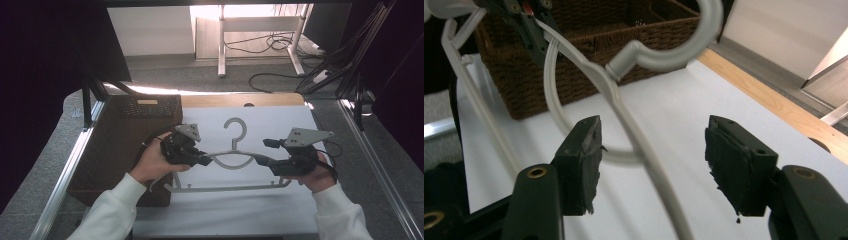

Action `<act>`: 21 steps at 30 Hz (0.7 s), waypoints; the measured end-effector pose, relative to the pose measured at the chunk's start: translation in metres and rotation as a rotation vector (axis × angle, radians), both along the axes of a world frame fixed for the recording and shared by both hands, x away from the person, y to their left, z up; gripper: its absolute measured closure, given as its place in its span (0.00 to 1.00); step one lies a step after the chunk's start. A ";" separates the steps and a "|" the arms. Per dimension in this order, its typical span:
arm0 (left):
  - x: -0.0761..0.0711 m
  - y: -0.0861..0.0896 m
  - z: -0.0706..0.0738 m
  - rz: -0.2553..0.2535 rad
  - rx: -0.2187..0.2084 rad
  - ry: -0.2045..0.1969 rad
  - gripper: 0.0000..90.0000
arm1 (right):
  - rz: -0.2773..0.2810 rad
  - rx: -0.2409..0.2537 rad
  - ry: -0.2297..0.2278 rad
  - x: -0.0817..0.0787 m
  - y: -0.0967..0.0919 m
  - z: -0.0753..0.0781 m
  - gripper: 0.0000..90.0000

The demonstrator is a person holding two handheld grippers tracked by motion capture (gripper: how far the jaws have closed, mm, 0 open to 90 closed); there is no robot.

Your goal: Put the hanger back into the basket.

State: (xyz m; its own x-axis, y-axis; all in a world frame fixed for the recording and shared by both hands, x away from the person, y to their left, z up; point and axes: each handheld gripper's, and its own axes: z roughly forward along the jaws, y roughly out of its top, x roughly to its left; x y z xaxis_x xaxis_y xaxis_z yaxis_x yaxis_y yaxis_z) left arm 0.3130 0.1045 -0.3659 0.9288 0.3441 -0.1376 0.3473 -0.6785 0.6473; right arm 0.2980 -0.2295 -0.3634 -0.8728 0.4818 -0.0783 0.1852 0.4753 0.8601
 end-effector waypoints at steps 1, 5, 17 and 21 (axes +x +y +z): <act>0.000 0.000 0.000 0.000 0.000 0.000 0.92 | 0.000 0.000 0.000 0.000 0.000 0.000 0.43; -0.001 0.008 0.002 0.031 -0.024 -0.009 0.92 | -0.041 0.018 0.020 -0.006 -0.013 -0.009 0.40; -0.004 0.035 0.009 0.106 -0.095 -0.037 0.92 | -0.140 0.047 0.096 -0.015 -0.039 -0.035 0.31; -0.005 0.045 0.012 0.138 -0.115 -0.041 0.92 | -0.155 0.056 0.105 -0.017 -0.044 -0.045 0.30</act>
